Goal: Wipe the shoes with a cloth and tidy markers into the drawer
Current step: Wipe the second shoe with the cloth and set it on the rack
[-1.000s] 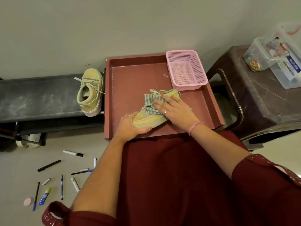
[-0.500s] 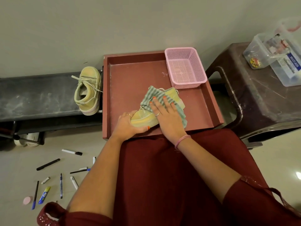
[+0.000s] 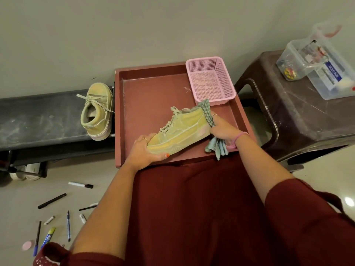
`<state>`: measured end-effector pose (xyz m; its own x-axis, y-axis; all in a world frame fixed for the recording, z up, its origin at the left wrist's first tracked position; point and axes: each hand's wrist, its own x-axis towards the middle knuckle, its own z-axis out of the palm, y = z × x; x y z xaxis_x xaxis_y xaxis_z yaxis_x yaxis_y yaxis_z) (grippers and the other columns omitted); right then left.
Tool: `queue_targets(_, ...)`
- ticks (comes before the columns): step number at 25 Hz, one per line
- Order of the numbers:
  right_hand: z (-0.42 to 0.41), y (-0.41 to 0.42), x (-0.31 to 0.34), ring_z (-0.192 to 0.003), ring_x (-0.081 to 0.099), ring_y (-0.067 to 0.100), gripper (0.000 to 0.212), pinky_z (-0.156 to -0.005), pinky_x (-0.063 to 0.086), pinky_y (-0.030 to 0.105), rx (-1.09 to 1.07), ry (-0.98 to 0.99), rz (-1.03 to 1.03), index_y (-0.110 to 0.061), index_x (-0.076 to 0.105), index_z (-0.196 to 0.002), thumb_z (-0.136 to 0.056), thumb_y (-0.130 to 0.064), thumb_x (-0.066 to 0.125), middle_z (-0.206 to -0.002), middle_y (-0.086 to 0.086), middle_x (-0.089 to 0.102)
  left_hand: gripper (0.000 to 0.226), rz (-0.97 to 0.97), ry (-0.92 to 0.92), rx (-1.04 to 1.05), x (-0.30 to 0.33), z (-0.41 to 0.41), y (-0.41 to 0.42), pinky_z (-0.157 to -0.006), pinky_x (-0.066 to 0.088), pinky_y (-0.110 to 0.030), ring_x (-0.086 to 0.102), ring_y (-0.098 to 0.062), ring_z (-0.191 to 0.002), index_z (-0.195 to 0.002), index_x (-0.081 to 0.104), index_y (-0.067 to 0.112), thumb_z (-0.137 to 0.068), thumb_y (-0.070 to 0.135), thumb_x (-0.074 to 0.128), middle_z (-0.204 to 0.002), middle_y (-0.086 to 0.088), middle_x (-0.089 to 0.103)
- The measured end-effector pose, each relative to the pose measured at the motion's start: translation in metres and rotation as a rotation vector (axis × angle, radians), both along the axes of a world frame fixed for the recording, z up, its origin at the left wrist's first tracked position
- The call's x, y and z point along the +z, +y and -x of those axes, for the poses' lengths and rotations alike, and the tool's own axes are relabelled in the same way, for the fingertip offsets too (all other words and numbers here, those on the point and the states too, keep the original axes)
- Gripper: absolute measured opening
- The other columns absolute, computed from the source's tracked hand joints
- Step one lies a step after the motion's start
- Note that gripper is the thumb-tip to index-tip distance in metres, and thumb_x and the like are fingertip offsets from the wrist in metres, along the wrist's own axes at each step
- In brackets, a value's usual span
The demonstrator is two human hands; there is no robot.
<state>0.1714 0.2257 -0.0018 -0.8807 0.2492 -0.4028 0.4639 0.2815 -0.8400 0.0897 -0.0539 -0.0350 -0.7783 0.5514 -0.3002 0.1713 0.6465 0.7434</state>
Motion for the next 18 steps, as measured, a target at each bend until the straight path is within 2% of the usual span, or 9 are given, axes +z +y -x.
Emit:
queue_targets(1, 0.001, 0.005, 0.000, -0.103, 0.054, 0.016, 0.076, -0.079, 0.048, 0.025, -0.014, -0.072, 0.082, -0.021, 0.038, -0.140, -0.078, 0.022, 0.031, -0.128, 0.009, 0.054, 0.085, 0.006, -0.008, -0.010, 0.000, 0.001, -0.001, -0.101, 0.038, -0.031, 0.043, -0.015, -0.116, -0.137, 0.046, 0.036, -0.062, 0.043, 0.085, -0.116, 0.008, 0.045)
queue_targets(2, 0.001, 0.009, 0.000, -0.091, 0.054, 0.019, 0.073, -0.068, 0.047, 0.028, -0.020, -0.133, 0.133, -0.020, 0.044, -0.133, -0.076, 0.023, 0.031, -0.119, 0.012, 0.057, 0.086, 0.013, -0.019, -0.020, 0.001, 0.003, -0.001, -0.103, 0.037, -0.032, 0.042, -0.015, -0.117, -0.138, 0.045, 0.036, -0.062, 0.043, 0.085, -0.117, 0.008, 0.045)
queue_targets(4, 0.000, 0.017, -0.001, -0.083, 0.051, 0.021, 0.067, -0.060, 0.044, 0.029, -0.005, -0.198, 0.260, -0.015, 0.049, -0.127, -0.074, 0.023, 0.035, -0.111, 0.014, 0.056, 0.088, 0.040, -0.047, -0.046, 0.003, 0.009, -0.002, -0.105, 0.037, -0.034, 0.043, -0.016, -0.118, -0.140, 0.043, 0.034, -0.064, 0.044, 0.085, -0.118, 0.007, 0.044)
queue_targets(7, -0.008, 0.023, -0.001, -0.095, 0.061, 0.021, 0.056, -0.072, 0.055, 0.028, 0.037, -0.154, 0.544, -0.014, 0.052, -0.125, -0.077, 0.014, 0.060, -0.118, 0.011, 0.062, 0.093, 0.076, -0.079, -0.099, 0.005, 0.018, -0.002, -0.107, 0.035, -0.035, 0.042, -0.019, -0.121, -0.146, 0.038, 0.030, -0.066, 0.046, 0.083, -0.122, 0.003, 0.044)
queue_targets(9, -0.014, 0.016, -0.002, -0.108, 0.065, 0.022, 0.062, -0.088, 0.056, 0.031, -0.011, -0.086, 0.574, -0.015, 0.053, -0.125, -0.072, 0.003, 0.077, -0.121, 0.009, 0.066, 0.101, 0.127, -0.093, -0.137, 0.008, 0.023, -0.003, -0.110, 0.032, -0.039, 0.037, -0.022, -0.126, -0.149, 0.032, 0.030, -0.064, 0.054, 0.080, -0.126, 0.001, 0.042)
queue_targets(10, -0.017, 0.009, -0.001, -0.110, 0.065, 0.022, 0.065, -0.090, 0.055, 0.033, -0.066, -0.054, 0.569, -0.016, 0.055, -0.124, -0.067, 0.000, 0.082, -0.120, 0.009, 0.067, 0.105, 0.187, -0.090, -0.162, 0.010, 0.027, -0.004, -0.112, 0.029, -0.042, 0.033, -0.024, -0.129, -0.150, 0.028, 0.031, -0.062, 0.060, 0.076, -0.130, 0.000, 0.040)
queue_targets(13, -0.023, -0.008, 0.006, -0.106, 0.067, 0.023, 0.068, -0.089, 0.055, 0.036, -0.187, 0.017, 0.532, -0.015, 0.061, -0.119, -0.058, -0.006, 0.090, -0.113, 0.010, 0.070, 0.112, 0.378, -0.027, -0.252, 0.023, 0.033, -0.001, -0.115, 0.015, -0.048, 0.016, -0.031, -0.139, -0.153, 0.011, 0.033, -0.066, 0.068, 0.072, -0.149, -0.006, 0.025)
queue_targets(16, -0.029, -0.026, 0.021, -0.096, 0.071, 0.019, 0.062, -0.075, 0.057, 0.027, -0.263, 0.080, 0.522, -0.016, 0.066, -0.109, -0.053, -0.010, 0.092, -0.102, 0.006, 0.074, 0.133, 0.305, 0.112, -0.292, 0.043, 0.012, 0.026, -0.112, -0.008, -0.053, -0.002, -0.025, -0.147, -0.150, -0.016, 0.037, -0.056, 0.076, 0.071, -0.161, 0.001, -0.003)
queue_targets(18, -0.031, -0.039, 0.031, -0.092, 0.072, 0.018, 0.057, -0.072, 0.057, 0.026, -0.281, 0.134, 0.516, -0.017, 0.067, -0.105, -0.054, -0.009, 0.091, -0.098, 0.005, 0.075, 0.144, 0.216, 0.240, -0.344, 0.056, -0.012, 0.057, -0.106, -0.015, -0.057, -0.008, -0.023, -0.147, -0.146, -0.025, 0.037, -0.047, 0.080, 0.070, -0.161, 0.005, -0.010)
